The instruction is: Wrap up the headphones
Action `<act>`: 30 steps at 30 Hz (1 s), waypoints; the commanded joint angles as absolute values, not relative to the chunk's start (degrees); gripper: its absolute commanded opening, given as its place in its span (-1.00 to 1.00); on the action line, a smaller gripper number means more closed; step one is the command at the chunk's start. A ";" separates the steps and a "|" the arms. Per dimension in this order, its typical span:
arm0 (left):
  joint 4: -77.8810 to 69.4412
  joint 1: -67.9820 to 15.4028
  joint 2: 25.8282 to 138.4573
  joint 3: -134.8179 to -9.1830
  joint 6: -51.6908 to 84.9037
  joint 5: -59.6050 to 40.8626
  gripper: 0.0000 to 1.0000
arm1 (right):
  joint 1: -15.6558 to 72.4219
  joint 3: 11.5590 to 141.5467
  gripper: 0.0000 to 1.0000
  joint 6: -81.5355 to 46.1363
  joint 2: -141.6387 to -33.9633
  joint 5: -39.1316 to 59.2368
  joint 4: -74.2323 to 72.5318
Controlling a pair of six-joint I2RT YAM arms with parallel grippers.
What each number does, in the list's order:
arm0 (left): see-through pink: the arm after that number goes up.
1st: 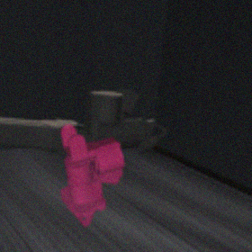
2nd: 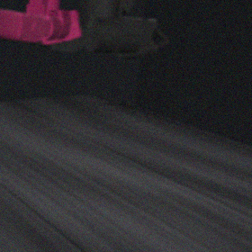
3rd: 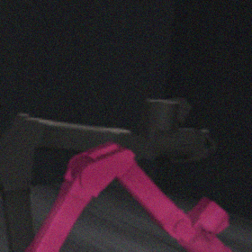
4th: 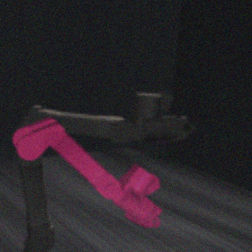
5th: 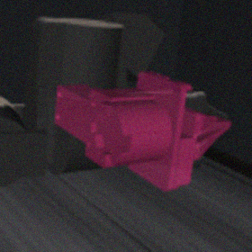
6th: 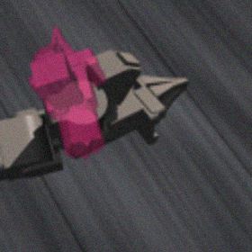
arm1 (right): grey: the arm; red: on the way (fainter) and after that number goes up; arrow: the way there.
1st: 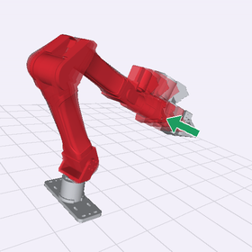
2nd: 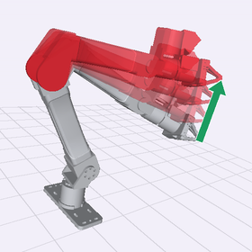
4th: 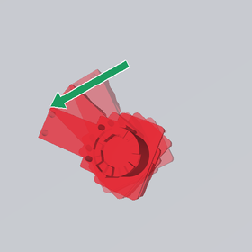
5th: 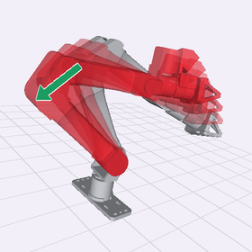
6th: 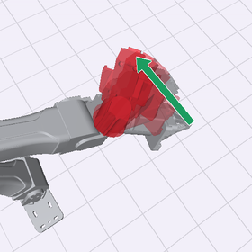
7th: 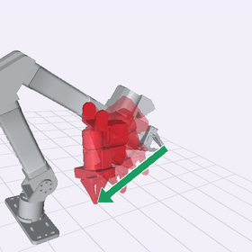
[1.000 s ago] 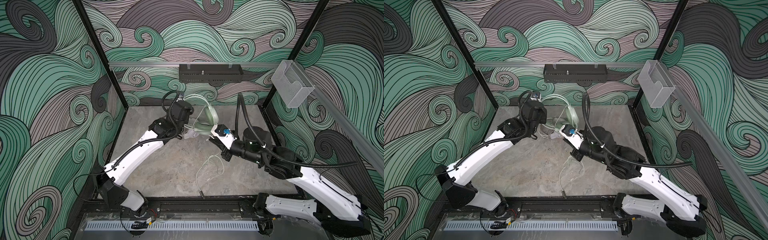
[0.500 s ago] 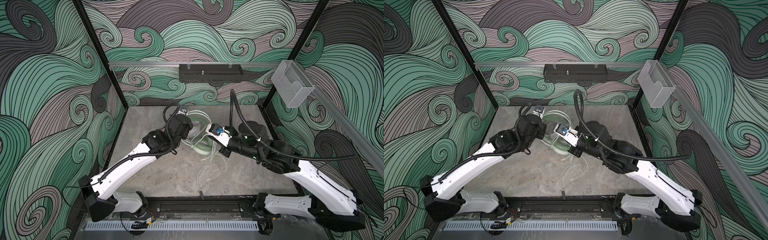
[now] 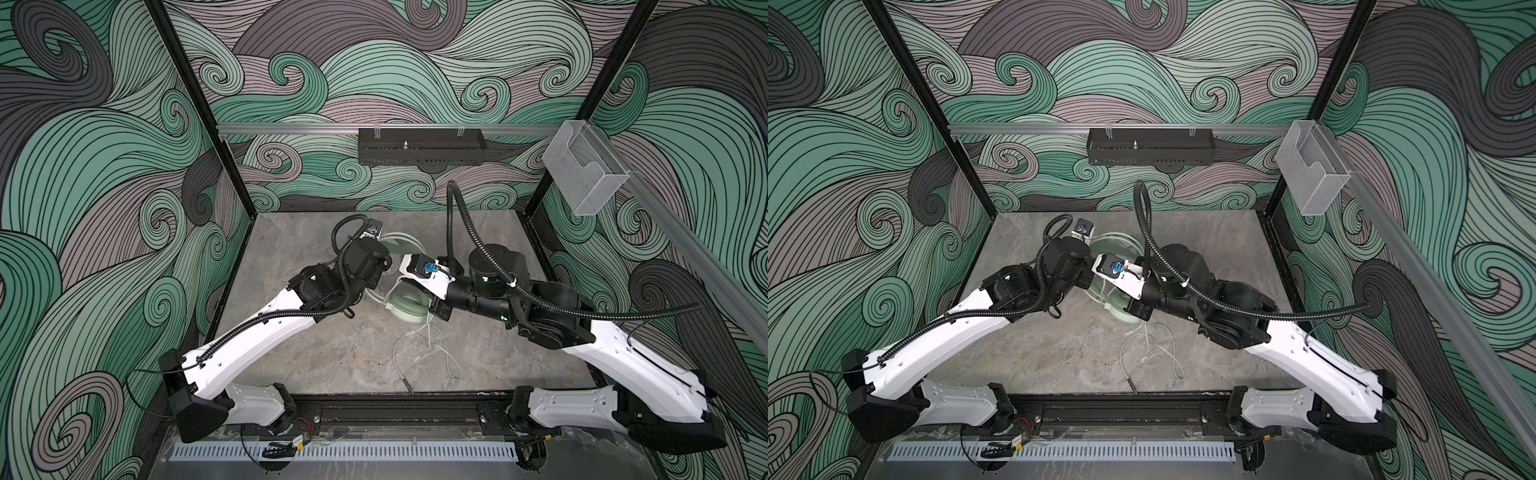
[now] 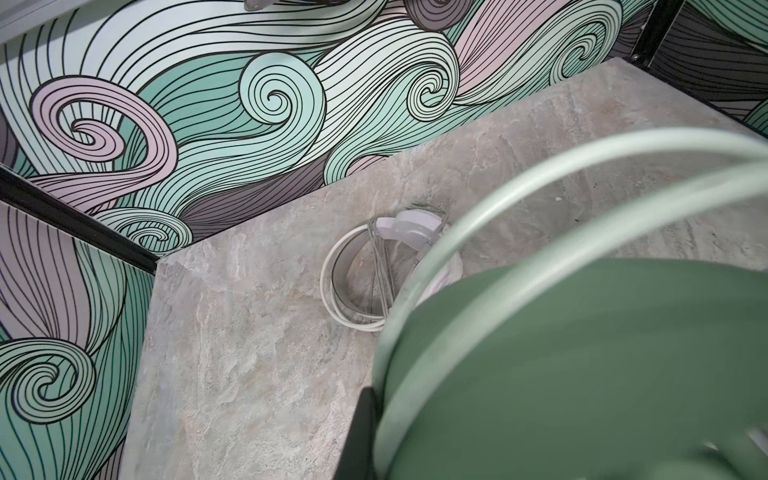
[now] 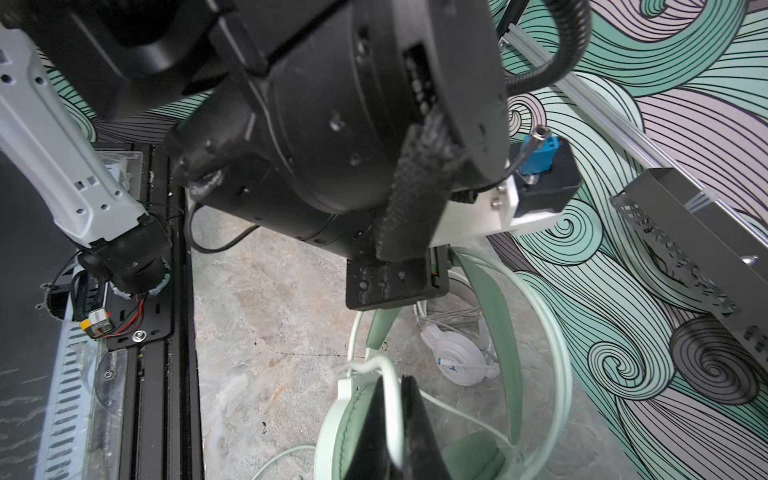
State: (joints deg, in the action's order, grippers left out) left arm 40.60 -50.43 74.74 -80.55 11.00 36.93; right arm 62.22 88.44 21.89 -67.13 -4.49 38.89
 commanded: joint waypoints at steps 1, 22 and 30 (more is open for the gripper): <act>41.16 -50.47 72.68 -81.76 13.19 41.24 -1.00 | 62.40 89.63 -1.00 22.30 -64.50 -7.03 35.90; 46.03 -50.46 65.16 -84.57 3.83 34.69 -1.00 | 55.57 88.46 -1.00 31.02 -63.02 -16.64 39.26; 41.69 -50.45 61.85 -85.17 12.88 25.62 -1.00 | 49.69 85.98 -1.00 25.20 -62.11 -10.48 34.19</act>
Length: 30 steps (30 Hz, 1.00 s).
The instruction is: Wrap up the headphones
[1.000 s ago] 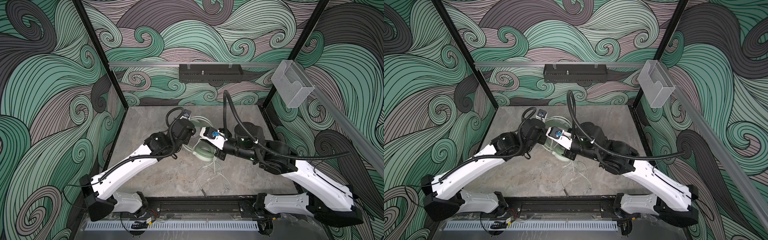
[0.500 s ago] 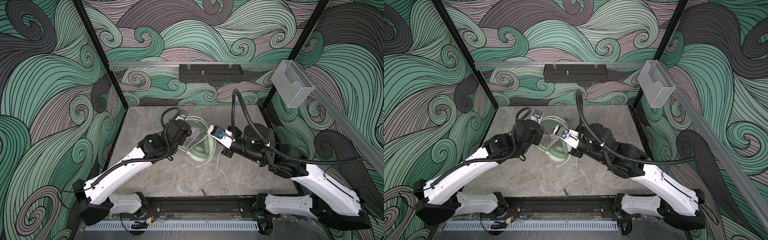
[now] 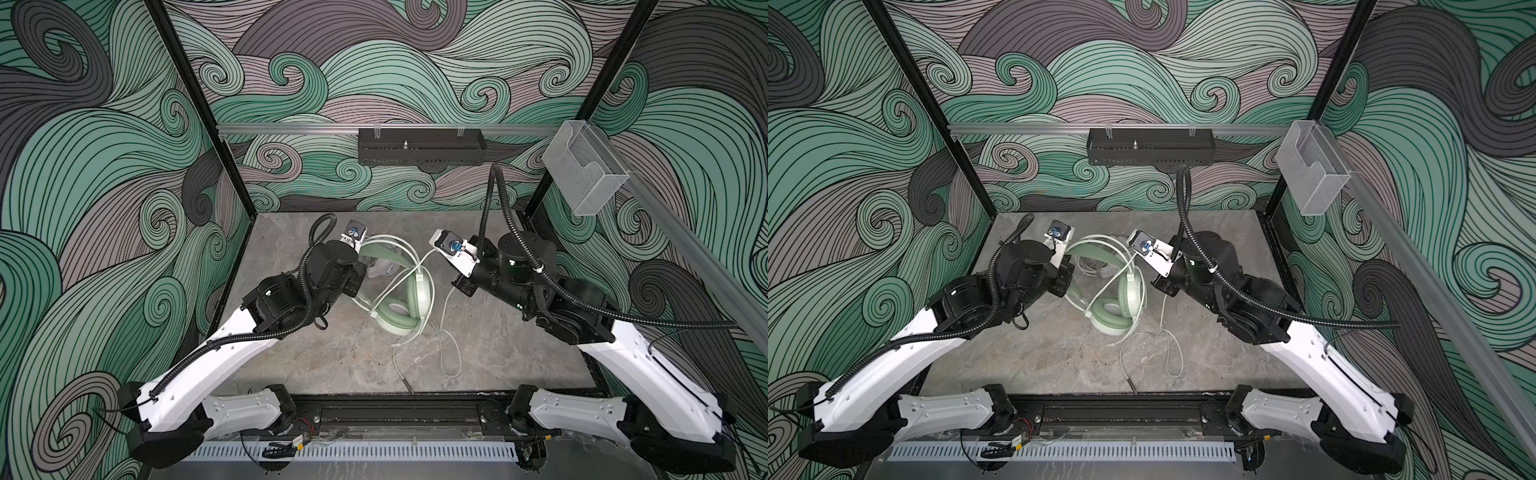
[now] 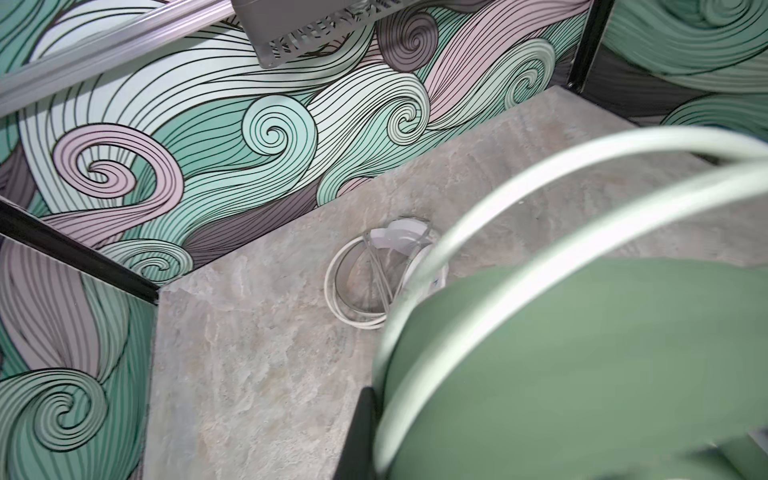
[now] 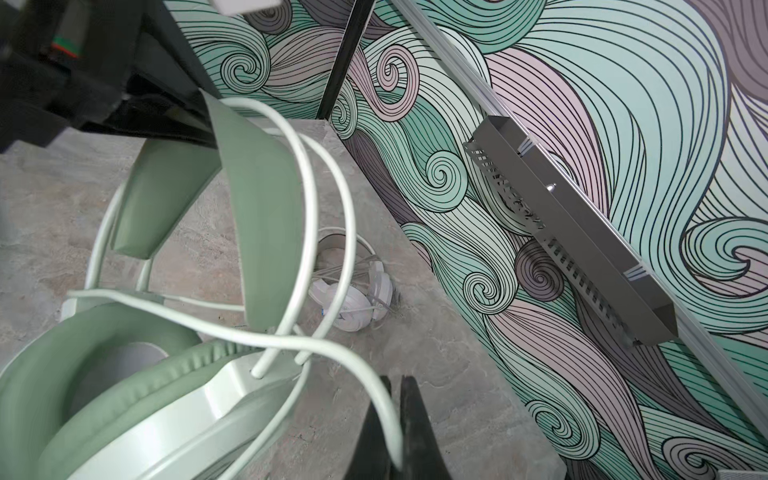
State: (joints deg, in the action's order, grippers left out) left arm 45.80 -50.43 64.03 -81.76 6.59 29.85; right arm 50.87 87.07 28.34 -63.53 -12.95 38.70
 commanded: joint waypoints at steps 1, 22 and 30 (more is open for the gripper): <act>41.04 -50.54 61.56 -85.30 13.88 25.12 -1.00 | 49.37 85.54 -1.00 24.74 -61.90 -10.02 33.60; 34.58 -50.49 64.31 -95.16 20.84 13.52 -1.00 | 35.79 73.08 -0.47 9.83 -56.69 5.26 17.95; 29.60 -50.53 64.55 -96.17 24.58 10.26 -1.00 | 32.46 65.21 -0.40 1.82 -55.30 12.58 7.11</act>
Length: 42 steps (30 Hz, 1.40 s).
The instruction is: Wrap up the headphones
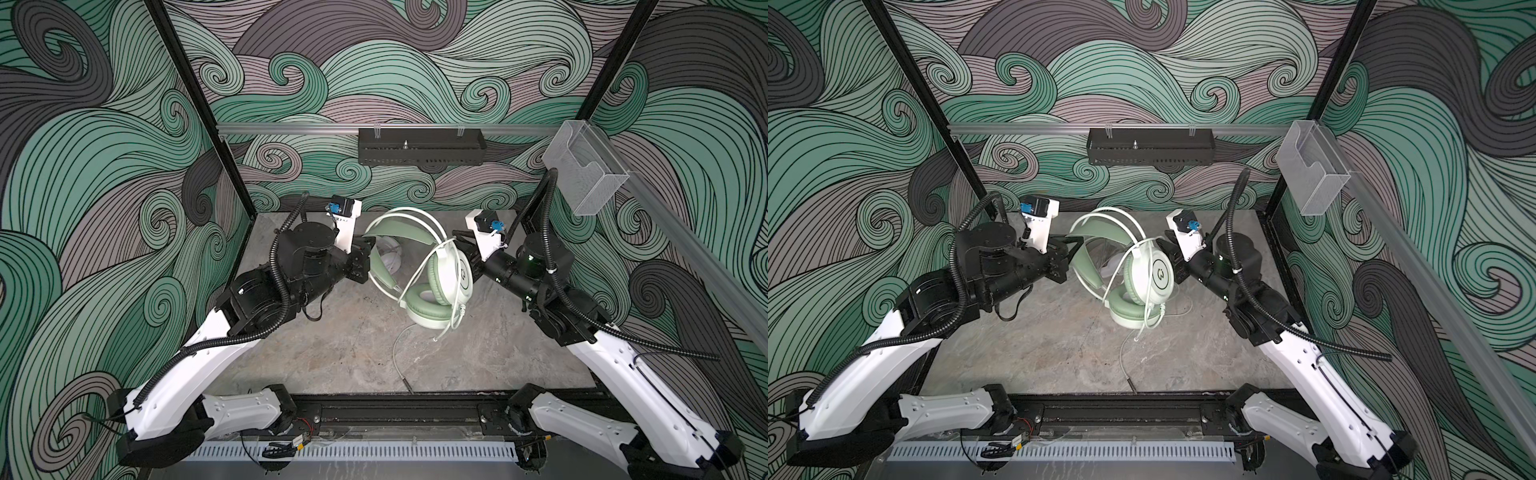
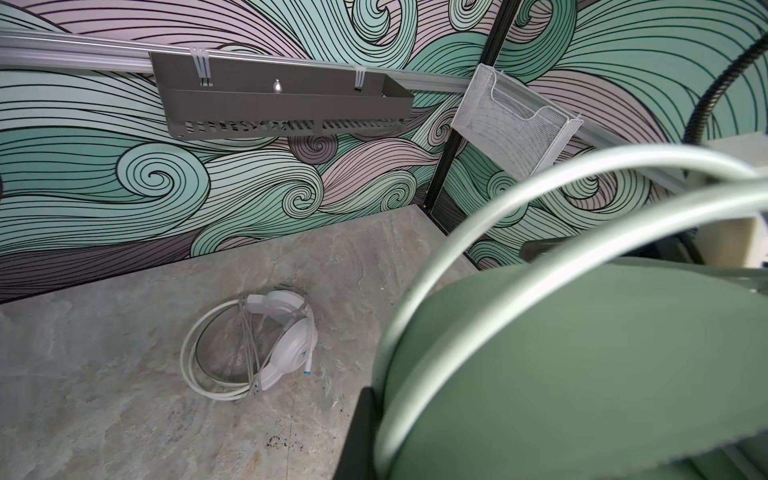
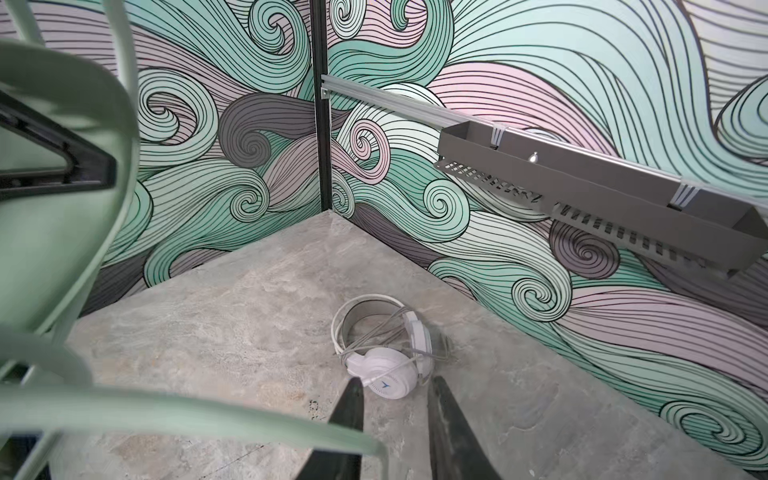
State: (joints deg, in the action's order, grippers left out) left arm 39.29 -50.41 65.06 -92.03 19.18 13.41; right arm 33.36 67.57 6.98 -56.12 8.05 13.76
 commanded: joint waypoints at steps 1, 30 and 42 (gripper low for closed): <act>29.32 -50.52 64.83 -96.86 24.95 9.94 -1.00 | 32.11 64.12 -0.39 0.46 -55.09 13.65 5.56; 19.06 -49.00 70.56 -110.22 35.86 6.99 -1.00 | 31.73 52.09 -0.86 -8.66 -56.77 22.13 -4.30; 16.92 -47.55 73.91 -114.84 39.83 5.23 -1.00 | 31.73 50.41 -0.69 -11.19 -58.14 23.42 -9.36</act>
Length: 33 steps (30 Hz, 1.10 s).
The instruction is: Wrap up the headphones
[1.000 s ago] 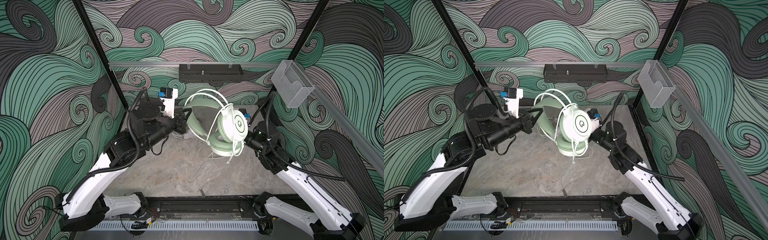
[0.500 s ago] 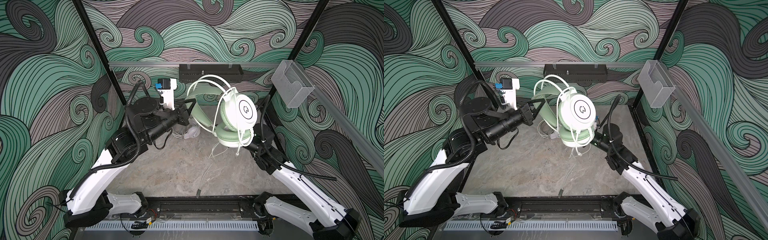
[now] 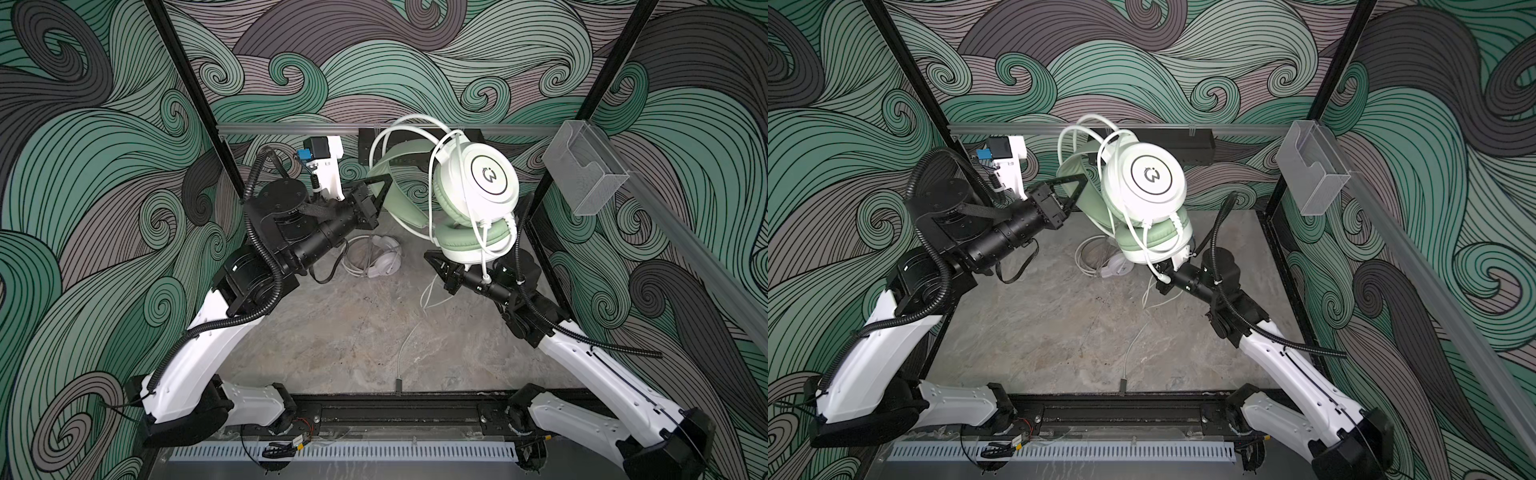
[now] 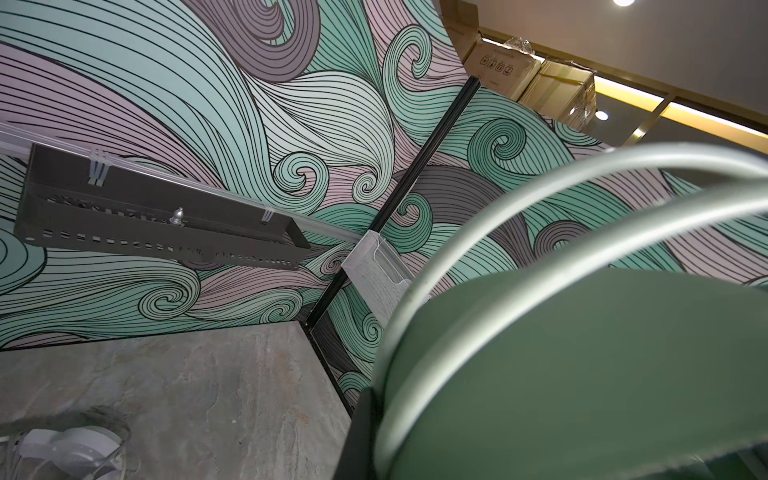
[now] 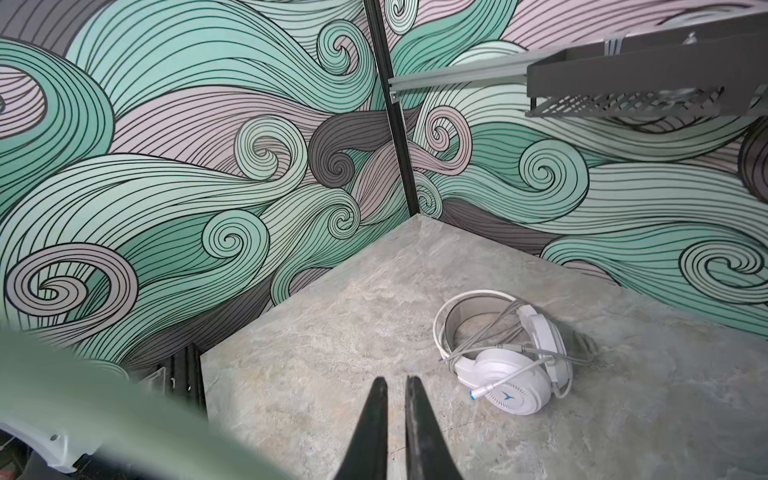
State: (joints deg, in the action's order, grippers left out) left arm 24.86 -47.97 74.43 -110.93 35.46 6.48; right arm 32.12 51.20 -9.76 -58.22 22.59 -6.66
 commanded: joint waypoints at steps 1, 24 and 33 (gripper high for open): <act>16.88 -47.55 74.11 -115.25 40.03 5.14 -1.00 | 31.70 50.29 -0.69 -11.40 -58.18 23.47 -9.72; 2.89 -42.46 76.91 -110.72 56.38 12.39 -1.00 | 38.33 51.37 -1.00 1.04 -59.10 9.70 6.59; 10.18 -39.61 78.32 -111.36 49.29 20.35 -1.00 | 46.23 53.00 -1.00 5.76 -57.10 2.31 12.10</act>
